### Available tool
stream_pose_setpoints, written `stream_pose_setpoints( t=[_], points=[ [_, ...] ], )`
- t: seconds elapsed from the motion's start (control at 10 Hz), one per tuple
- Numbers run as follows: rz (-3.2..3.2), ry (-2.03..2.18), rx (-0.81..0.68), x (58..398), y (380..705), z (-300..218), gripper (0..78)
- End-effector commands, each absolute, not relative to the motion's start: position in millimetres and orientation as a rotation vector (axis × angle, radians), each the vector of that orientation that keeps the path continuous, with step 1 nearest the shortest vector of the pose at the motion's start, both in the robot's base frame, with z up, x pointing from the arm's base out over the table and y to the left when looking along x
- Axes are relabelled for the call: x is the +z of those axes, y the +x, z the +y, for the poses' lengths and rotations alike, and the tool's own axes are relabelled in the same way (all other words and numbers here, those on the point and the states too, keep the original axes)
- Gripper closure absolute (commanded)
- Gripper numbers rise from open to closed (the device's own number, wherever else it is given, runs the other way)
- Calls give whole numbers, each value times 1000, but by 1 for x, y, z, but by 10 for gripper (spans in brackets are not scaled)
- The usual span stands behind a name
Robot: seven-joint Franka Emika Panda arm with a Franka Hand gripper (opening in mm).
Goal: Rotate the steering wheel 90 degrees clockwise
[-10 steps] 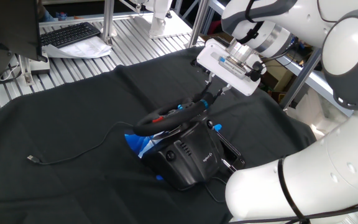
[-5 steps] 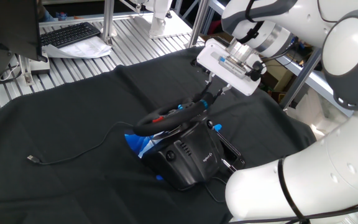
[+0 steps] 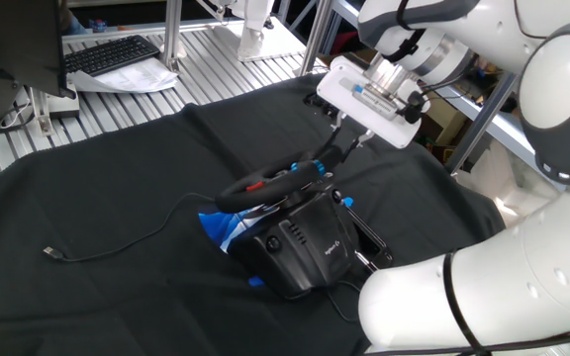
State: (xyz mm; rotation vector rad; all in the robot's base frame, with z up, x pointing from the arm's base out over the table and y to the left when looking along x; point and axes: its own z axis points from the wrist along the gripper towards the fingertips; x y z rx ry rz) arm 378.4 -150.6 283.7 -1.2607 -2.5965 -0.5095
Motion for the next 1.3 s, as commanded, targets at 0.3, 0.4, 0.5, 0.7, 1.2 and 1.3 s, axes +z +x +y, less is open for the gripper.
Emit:
stream_pose_setpoints(
  t=[0.3,0.4,0.5,0.7,1.2,1.3],
  points=[
    [-2632,-1348,-506,302,371,-141,764],
    [-2630,-1355,-507,303,370,-140,764],
    [-2635,-1364,-508,304,370,-138,764],
    [-2636,-1379,-512,305,369,-137,764],
    [-2633,-1420,-509,310,363,-129,764],
    [-2639,-1427,-509,311,362,-128,764]
  ],
)
